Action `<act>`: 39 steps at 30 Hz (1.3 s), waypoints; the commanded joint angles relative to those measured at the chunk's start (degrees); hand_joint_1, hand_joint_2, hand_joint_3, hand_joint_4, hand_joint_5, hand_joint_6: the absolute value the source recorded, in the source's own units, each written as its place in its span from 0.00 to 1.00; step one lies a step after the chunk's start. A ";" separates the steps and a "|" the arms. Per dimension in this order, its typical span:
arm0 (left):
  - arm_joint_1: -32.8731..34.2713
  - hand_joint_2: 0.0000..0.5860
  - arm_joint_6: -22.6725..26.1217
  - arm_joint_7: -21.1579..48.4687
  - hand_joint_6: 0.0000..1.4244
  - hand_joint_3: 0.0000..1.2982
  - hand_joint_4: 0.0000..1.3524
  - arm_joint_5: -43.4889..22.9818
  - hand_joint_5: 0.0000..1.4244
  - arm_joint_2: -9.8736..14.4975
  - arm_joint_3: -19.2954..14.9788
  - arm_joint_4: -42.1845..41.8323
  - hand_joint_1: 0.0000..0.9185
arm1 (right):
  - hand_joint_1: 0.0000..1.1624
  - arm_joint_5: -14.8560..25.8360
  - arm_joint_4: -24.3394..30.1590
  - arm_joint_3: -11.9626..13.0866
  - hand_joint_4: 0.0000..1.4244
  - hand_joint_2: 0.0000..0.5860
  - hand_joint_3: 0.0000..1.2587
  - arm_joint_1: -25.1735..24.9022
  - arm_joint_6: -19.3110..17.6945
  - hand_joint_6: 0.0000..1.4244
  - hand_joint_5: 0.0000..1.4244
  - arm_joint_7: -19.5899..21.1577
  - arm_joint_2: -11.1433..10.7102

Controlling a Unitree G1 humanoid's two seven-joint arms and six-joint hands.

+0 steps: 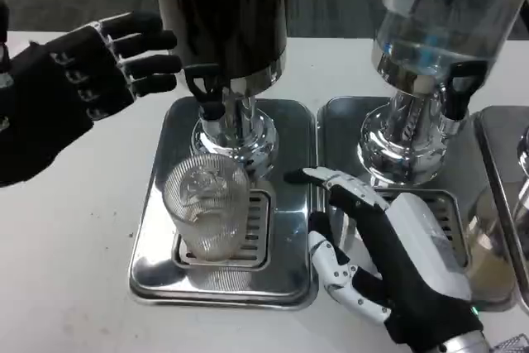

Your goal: Grasp the cup under the faucet to collect the drink, then remove the cup.

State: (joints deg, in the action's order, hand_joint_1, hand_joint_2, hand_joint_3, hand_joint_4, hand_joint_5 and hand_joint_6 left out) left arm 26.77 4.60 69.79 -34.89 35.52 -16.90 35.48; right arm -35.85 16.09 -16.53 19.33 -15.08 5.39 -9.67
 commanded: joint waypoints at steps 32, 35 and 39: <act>7.17 0.08 -1.29 3.91 0.10 0.22 0.14 7.84 0.14 -5.15 5.87 0.01 0.00 | 0.31 0.82 -0.95 -0.45 0.15 1.00 0.24 0.01 -0.03 0.20 0.12 2.18 0.40; 6.86 0.08 -4.58 3.97 0.09 0.23 0.14 9.13 0.13 -5.29 6.49 -0.70 0.00 | 0.31 0.72 -0.69 -0.40 0.15 1.00 0.24 0.42 0.13 0.20 0.12 2.32 0.49; 6.20 0.08 -7.00 3.93 0.09 0.22 0.13 9.65 0.13 -5.65 6.96 -1.67 0.00 | 0.31 0.76 -0.42 -0.44 0.15 1.00 0.24 0.63 0.34 0.20 0.12 2.10 0.58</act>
State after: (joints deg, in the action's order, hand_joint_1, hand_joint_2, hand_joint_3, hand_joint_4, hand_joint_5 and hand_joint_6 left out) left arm 33.30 -1.16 73.60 -26.19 30.53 -10.57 34.65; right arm -35.59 15.66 -17.09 19.61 -15.07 6.77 -9.44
